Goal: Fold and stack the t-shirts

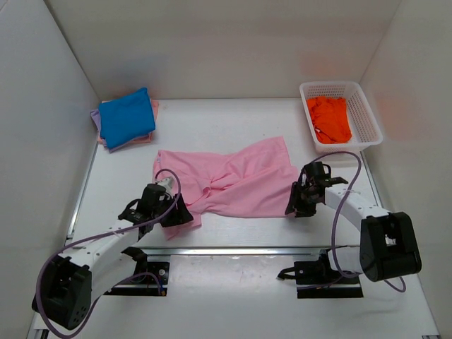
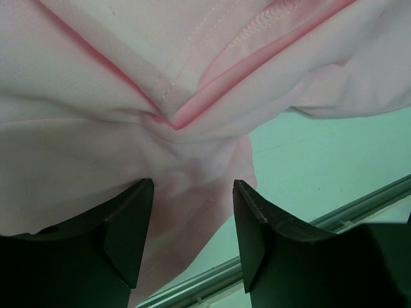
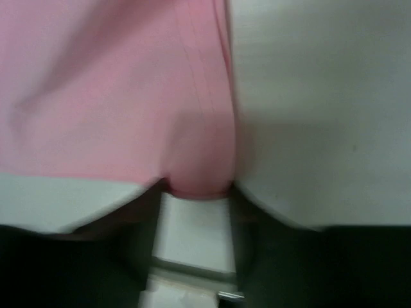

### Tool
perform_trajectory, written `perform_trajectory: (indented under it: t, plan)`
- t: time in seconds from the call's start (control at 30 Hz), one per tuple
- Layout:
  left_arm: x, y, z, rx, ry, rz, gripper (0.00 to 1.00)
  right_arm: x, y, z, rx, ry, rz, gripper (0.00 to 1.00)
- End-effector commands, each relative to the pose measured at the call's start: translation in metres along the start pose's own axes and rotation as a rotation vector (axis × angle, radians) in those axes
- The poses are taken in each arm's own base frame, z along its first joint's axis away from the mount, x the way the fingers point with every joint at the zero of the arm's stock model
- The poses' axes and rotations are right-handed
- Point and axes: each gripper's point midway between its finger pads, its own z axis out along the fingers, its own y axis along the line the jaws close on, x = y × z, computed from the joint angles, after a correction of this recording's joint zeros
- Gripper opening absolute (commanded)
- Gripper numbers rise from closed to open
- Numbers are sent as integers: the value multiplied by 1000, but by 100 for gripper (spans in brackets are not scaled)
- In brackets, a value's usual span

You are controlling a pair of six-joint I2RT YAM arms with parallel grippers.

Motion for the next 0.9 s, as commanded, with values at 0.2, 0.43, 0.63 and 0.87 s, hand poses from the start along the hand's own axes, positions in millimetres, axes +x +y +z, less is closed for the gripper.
perform_trajectory:
  t: [0.2,0.43,0.63,0.87]
  plan:
    - [-24,10,13,-65,-23,35,65,-32,-14,10,55,-59,41,0]
    - [-51,-7,42,-85,109,112,69,-93,-81,-17,132,-190,212,0]
    - [-33,-23,21,-12,95,96,74,-93,-82,-5,115,-150,220,0]
    - [-47,-14,-1,-5,-68,76,75,-92,-63,5,67,-147,188,1]
